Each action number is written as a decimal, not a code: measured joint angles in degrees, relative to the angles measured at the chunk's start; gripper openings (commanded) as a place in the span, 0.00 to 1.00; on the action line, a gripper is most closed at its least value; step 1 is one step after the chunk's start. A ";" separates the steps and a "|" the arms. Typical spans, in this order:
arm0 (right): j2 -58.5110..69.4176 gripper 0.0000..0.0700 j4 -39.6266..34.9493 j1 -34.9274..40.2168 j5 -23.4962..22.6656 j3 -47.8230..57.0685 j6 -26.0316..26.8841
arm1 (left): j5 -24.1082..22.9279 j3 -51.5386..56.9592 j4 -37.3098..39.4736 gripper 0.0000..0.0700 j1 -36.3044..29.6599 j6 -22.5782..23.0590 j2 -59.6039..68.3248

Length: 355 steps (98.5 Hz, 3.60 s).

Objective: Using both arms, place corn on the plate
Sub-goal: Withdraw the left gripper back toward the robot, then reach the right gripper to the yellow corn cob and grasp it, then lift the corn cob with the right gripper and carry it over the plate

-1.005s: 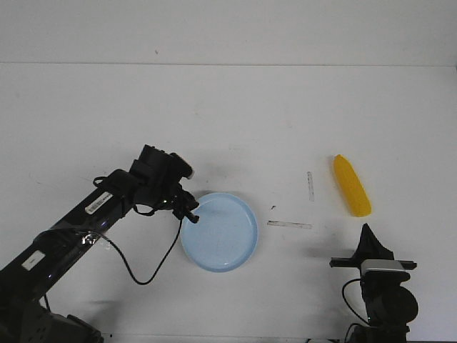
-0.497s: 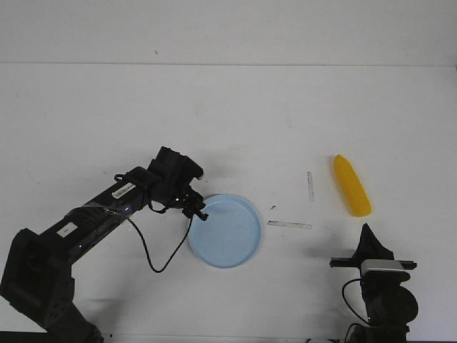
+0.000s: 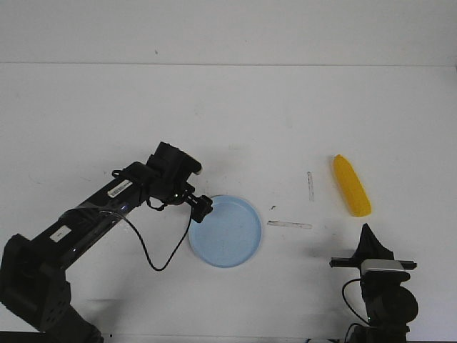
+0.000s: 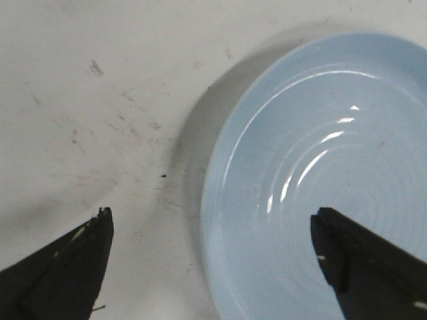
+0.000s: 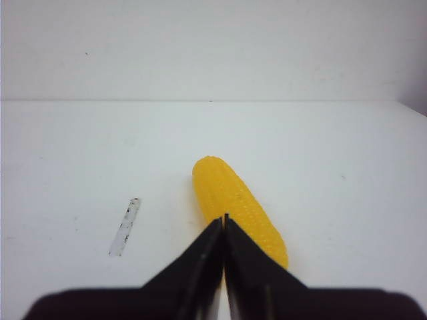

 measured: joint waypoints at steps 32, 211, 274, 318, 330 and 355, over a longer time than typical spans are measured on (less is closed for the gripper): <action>0.00 0.01 0.00 0.00 0.00 0.00 0.00 | -11.17 3.17 1.11 0.81 5.68 -0.07 -15.87; 68.94 0.67 -28.94 0.04 -7.93 67.84 -6.27 | -17.70 -38.07 20.31 0.00 25.33 -5.22 -63.63; 90.12 1.00 -38.23 -0.66 -2.80 67.84 -23.96 | -17.70 -38.07 14.75 0.00 25.33 -5.22 -63.63; 96.94 0.57 -34.71 -1.81 -2.89 67.84 -24.28 | -17.70 -38.07 14.34 0.00 25.33 -5.22 -63.98; 97.04 0.29 -34.58 -1.88 -2.89 67.84 -24.28 | -17.70 -38.07 14.03 0.00 25.33 -5.25 -63.95; 97.02 0.27 -34.12 -1.88 -2.95 67.98 -24.28 | -17.70 -38.07 12.00 0.00 25.33 -5.22 -64.13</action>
